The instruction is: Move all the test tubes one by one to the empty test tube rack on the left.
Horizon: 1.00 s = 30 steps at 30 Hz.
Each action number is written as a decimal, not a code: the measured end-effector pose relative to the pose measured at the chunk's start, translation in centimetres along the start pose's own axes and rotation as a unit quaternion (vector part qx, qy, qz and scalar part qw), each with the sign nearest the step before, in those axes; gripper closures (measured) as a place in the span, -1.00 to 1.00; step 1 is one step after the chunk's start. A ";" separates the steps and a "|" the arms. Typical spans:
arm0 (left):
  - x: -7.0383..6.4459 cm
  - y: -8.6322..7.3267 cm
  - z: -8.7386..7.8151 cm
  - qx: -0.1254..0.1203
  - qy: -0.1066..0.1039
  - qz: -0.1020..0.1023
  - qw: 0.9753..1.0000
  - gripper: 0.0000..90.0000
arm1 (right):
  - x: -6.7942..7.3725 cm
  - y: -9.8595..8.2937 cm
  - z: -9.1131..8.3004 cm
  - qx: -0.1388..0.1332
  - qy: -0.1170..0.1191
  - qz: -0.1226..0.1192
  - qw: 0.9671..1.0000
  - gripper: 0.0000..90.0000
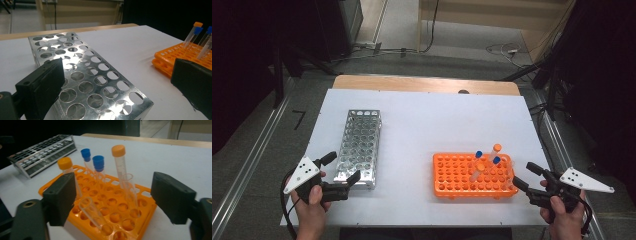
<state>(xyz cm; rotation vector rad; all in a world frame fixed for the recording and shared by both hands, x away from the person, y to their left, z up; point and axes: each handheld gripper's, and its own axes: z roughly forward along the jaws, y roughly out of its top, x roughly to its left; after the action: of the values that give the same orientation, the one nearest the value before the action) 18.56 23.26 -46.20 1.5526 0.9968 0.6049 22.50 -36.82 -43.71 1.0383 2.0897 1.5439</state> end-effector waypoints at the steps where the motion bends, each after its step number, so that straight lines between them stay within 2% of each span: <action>1: 0.0 0.0 0.0 0.000 0.000 0.000 1.000 -1.00 | 0.2 -0.1 0.0 0.002 0.009 -0.003 1.000 -0.43; 4: -0.1 0.0 0.1 0.003 0.000 0.003 1.000 -1.00 | 0.5 -0.5 0.1 0.016 0.027 -0.012 0.999 -0.26; 7: -0.2 0.0 0.2 0.003 0.000 0.005 1.000 -1.00 | 0.5 -0.8 0.5 0.031 0.033 -0.019 0.999 -0.08; 14: -0.3 0.0 0.2 0.004 -0.001 0.006 1.000 -1.00 | -0.4 -2.0 1.4 0.072 0.047 -0.025 0.996 0.18; 21: -0.3 0.0 0.2 0.003 -0.002 0.006 1.000 -1.00 | -1.1 -3.0 2.3 0.107 0.053 -0.029 0.992 0.40; 26: -0.4 0.0 0.3 0.005 -0.002 0.007 1.000 -1.00 | -1.1 -3.2 2.6 0.115 0.053 -0.036 0.991 0.51; 30: -0.4 0.0 0.3 0.005 -0.003 0.008 1.000 -1.00 | -1.0 -3.3 2.8 0.122 0.051 -0.045 0.990 0.52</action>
<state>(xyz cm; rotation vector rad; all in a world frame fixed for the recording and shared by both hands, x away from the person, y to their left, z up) 18.61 22.78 -46.22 1.5720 0.9856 0.6056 23.87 -36.15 -47.88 0.9451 2.4069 1.3493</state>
